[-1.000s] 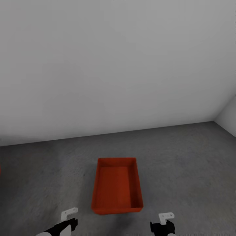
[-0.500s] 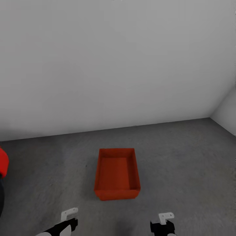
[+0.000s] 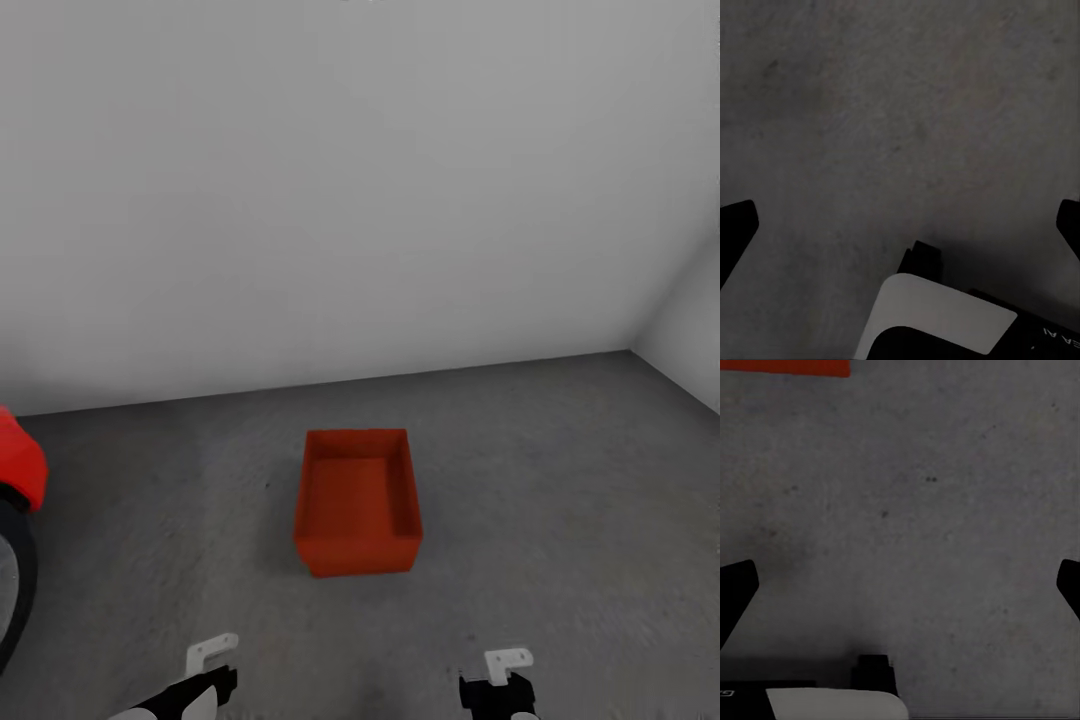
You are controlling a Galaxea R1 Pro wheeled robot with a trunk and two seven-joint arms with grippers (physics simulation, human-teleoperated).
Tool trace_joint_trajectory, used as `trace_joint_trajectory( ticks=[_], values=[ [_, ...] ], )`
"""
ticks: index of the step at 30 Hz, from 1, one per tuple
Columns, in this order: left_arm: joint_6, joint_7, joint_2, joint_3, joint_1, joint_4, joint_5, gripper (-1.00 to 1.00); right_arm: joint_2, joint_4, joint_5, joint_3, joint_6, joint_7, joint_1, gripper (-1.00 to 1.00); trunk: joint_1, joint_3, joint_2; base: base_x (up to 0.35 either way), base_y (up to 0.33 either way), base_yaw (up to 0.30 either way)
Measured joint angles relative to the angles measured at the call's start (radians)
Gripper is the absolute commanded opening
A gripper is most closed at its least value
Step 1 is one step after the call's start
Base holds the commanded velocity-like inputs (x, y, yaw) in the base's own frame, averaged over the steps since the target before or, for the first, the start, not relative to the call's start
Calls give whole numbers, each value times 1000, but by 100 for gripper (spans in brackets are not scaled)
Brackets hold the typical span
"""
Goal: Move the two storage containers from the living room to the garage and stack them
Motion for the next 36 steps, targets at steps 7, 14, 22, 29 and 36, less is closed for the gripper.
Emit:
trace_joint_trajectory(
  ticks=[7, 14, 22, 29, 36],
  values=[
    [0, -1, 0, 1, 0, 0, 0, 100, -7, 0, -3, -1, -6, -1, 0, 100, 0, 0, 0, -270, 0, 0],
    [-1, -2, 0, 1, 9, 0, -1, 100, -7, 1, -5, -1, 0, 4, 0, 100, 0, 0, 0, -165, 0, 0],
    [5, -7, 6, 0, 22, 0, -4, 100, -7, 1, -5, -1, 0, 13, 14, 100, -1, 0, 0, -15, 0, 0],
    [11, -12, 47, 0, 26, 0, -5, 100, -8, 1, -6, -1, 2, 15, 18, 100, -1, 0, 0, -1, 0, 0],
    [11, -65, 62, 0, 31, -1, -6, 100, -52, 1, -9, -5, 19, 18, 50, 100, -1, 0, 0, 0, 0, 0]
  ],
)
